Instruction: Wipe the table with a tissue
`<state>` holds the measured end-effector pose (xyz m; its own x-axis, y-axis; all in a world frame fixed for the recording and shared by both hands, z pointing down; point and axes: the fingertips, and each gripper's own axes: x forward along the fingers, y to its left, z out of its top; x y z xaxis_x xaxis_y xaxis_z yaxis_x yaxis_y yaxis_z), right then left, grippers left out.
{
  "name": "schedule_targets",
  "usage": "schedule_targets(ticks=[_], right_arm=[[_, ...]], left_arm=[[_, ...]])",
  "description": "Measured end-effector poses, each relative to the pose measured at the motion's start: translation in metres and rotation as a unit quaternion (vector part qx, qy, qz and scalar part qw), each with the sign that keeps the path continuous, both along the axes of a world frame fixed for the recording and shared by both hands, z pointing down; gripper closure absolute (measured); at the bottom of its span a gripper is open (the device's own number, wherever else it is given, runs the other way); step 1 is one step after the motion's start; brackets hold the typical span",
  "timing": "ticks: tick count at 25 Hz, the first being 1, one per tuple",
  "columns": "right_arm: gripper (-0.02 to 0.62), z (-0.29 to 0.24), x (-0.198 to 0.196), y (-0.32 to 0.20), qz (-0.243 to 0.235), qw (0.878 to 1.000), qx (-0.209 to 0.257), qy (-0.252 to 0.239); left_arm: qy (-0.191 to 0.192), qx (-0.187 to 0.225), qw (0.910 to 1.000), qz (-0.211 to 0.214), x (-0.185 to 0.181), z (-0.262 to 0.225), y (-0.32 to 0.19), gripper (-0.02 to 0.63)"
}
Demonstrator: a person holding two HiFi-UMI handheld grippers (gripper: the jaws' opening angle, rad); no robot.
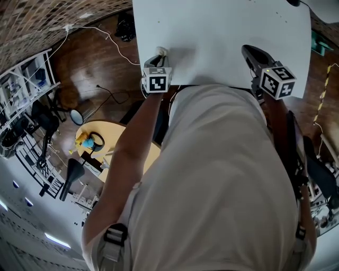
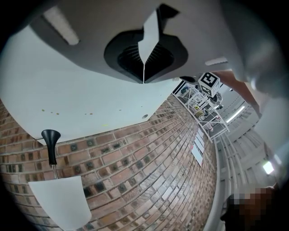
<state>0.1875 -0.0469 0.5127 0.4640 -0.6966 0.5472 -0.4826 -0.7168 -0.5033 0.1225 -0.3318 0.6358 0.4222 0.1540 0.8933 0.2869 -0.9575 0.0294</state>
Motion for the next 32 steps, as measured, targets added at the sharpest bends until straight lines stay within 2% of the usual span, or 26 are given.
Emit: schedule_targets(ticks=[4, 6, 9, 13, 15, 18, 20, 23, 25, 27, 32], right_arm=[[0.581, 0.0, 0.0, -0.005, -0.006, 1.0, 0.003, 0.001], [0.581, 0.0, 0.0, -0.006, -0.008, 1.0, 0.003, 0.0], [0.581, -0.001, -0.001, -0.006, -0.011, 1.0, 0.002, 0.001], [0.581, 0.0, -0.004, -0.011, -0.019, 1.0, 0.001, -0.001], [0.581, 0.0, -0.004, -0.012, -0.019, 1.0, 0.001, -0.002], [0.581, 0.0, -0.004, -0.014, -0.022, 1.0, 0.001, -0.001], [0.581, 0.001, -0.006, -0.014, -0.025, 1.0, 0.001, -0.002], [0.581, 0.002, -0.007, -0.014, -0.025, 1.0, 0.0, -0.002], [0.581, 0.002, -0.007, -0.013, -0.023, 1.0, 0.001, -0.001], [0.581, 0.002, -0.007, -0.013, -0.021, 1.0, 0.002, 0.0], [0.581, 0.002, -0.004, -0.006, -0.011, 1.0, -0.001, 0.003]], left_arm=[[-0.009, -0.044, 0.9989, 0.017, 0.008, 0.0, 0.039, 0.54], [-0.02, -0.067, 0.9961, 0.055, 0.005, 0.001, 0.065, 0.54], [-0.04, -0.081, 0.9899, 0.109, -0.007, 0.0, 0.093, 0.54], [-0.058, -0.089, 0.9863, 0.125, -0.024, 0.002, 0.094, 0.54], [-0.056, -0.089, 0.989, 0.104, -0.027, 0.004, 0.078, 0.54], [-0.035, -0.076, 0.9958, 0.036, -0.015, 0.004, 0.034, 0.538], [-0.03, -0.077, 0.9966, 0.004, -0.006, 0.003, 0.009, 0.538], [-0.031, -0.065, 0.9974, 0.001, 0.0, 0.004, -0.004, 0.54], [-0.017, -0.051, 0.9982, -0.029, 0.006, 0.001, -0.017, 0.539], [-0.009, -0.057, 0.9963, -0.063, 0.013, -0.004, -0.029, 0.539], [-0.008, -0.024, 0.996, -0.086, 0.021, -0.005, -0.059, 0.538]])
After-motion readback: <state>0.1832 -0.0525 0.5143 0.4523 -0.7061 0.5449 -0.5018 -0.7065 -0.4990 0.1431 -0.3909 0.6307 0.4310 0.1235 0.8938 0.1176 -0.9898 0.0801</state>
